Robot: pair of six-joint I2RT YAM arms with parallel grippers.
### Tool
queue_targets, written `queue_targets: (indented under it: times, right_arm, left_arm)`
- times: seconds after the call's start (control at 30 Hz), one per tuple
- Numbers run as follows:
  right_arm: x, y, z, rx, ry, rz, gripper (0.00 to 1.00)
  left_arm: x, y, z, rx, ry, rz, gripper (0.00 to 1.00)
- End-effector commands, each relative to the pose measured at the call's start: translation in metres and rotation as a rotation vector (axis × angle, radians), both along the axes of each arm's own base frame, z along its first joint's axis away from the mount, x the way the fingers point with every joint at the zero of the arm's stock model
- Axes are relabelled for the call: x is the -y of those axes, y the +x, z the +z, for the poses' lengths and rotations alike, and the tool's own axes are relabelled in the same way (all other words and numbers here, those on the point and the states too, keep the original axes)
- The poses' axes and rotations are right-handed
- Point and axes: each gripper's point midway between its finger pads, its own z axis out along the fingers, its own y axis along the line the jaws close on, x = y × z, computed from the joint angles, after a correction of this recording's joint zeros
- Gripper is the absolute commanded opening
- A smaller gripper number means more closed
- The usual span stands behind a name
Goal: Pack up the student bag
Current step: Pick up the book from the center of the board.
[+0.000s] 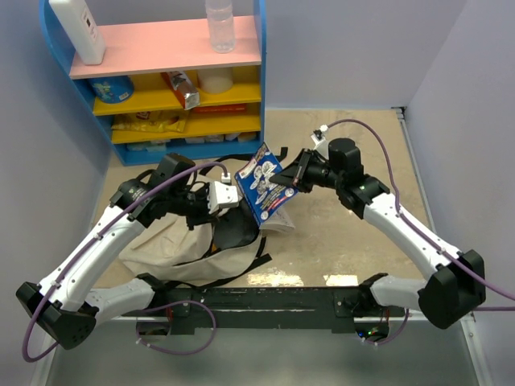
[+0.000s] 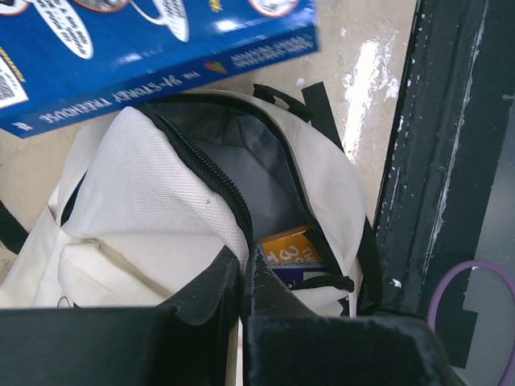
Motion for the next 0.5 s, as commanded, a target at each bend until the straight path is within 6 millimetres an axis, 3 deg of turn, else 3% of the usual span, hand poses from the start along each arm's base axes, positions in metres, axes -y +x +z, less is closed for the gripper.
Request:
queue_targets:
  times: [0.0, 0.2, 0.23, 0.33, 0.47]
  right_arm:
    - [-0.012, -0.033, 0.047, 0.062, 0.129, 0.066, 0.0]
    - [-0.004, -0.057, 0.014, -0.006, 0.115, 0.048, 0.0]
    - [-0.001, -0.062, -0.007, -0.046, 0.097, 0.044, 0.0]
    - [-0.006, -0.067, -0.019, -0.073, 0.146, 0.049, 0.0]
    - [-0.015, -0.068, -0.017, -0.071, 0.148, 0.063, 0.0]
  left_arm:
    - [0.015, 0.024, 0.039, 0.15, -0.11, 0.027, 0.0]
    - [0.013, 0.028, 0.046, 0.172, -0.112, 0.051, 0.0]
    - [0.013, 0.028, 0.047, 0.174, -0.114, 0.056, 0.0]
    - [0.015, 0.026, 0.048, 0.164, -0.123, 0.05, 0.0]
    - [0.015, 0.027, 0.047, 0.16, -0.12, 0.047, 0.0]
